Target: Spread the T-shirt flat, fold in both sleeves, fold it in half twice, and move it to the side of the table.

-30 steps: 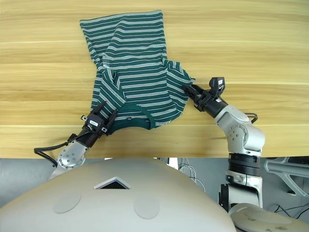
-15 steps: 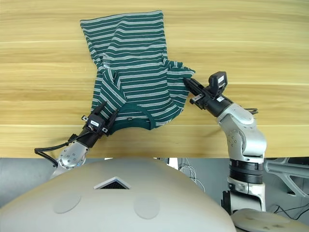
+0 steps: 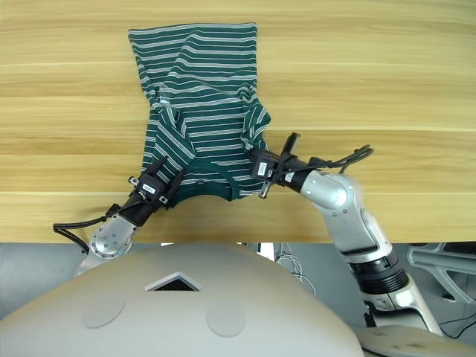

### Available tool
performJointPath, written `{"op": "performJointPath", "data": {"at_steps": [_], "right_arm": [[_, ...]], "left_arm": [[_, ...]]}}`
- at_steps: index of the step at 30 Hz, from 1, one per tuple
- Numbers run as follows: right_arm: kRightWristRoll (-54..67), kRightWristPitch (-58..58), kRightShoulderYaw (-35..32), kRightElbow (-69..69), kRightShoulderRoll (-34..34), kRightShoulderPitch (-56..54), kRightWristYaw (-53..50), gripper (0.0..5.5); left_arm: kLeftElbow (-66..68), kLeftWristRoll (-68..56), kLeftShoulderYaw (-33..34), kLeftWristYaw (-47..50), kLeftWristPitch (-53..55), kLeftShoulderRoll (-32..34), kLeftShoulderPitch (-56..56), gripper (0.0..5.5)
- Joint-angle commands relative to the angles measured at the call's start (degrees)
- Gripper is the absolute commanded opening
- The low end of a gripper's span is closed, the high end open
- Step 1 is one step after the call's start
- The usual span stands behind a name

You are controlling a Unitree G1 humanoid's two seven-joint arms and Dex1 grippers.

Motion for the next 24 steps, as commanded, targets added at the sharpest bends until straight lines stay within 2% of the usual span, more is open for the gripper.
{"op": "performJointPath", "data": {"at_steps": [1,5,14,18,24], "right_arm": [[-6.3,-0.5,1.5,1.4,1.3,-4.4,-3.3,0.03],[-7.7,-0.6,4.5,0.3,2.7,-4.9,-2.3,0.03],[-6.1,-2.7,7.3,-0.1,-1.8,-1.2,3.8,1.72],[0.7,-3.3,3.5,-1.9,-4.6,0.4,7.5,2.27],[23.9,2.0,-11.5,-2.3,-4.4,-3.6,12.7,2.27]], "left_arm": [[-0.1,0.5,-0.6,-0.7,1.4,0.7,0.0,2.26],[-0.7,0.8,-1.0,-1.2,1.7,1.5,0.9,2.26],[-3.1,1.4,0.3,-2.0,2.5,5.4,3.0,2.26],[-3.0,1.7,0.5,-2.1,2.7,6.1,3.4,2.26],[-1.5,3.3,1.1,-2.0,3.0,7.7,3.2,2.26]]}}
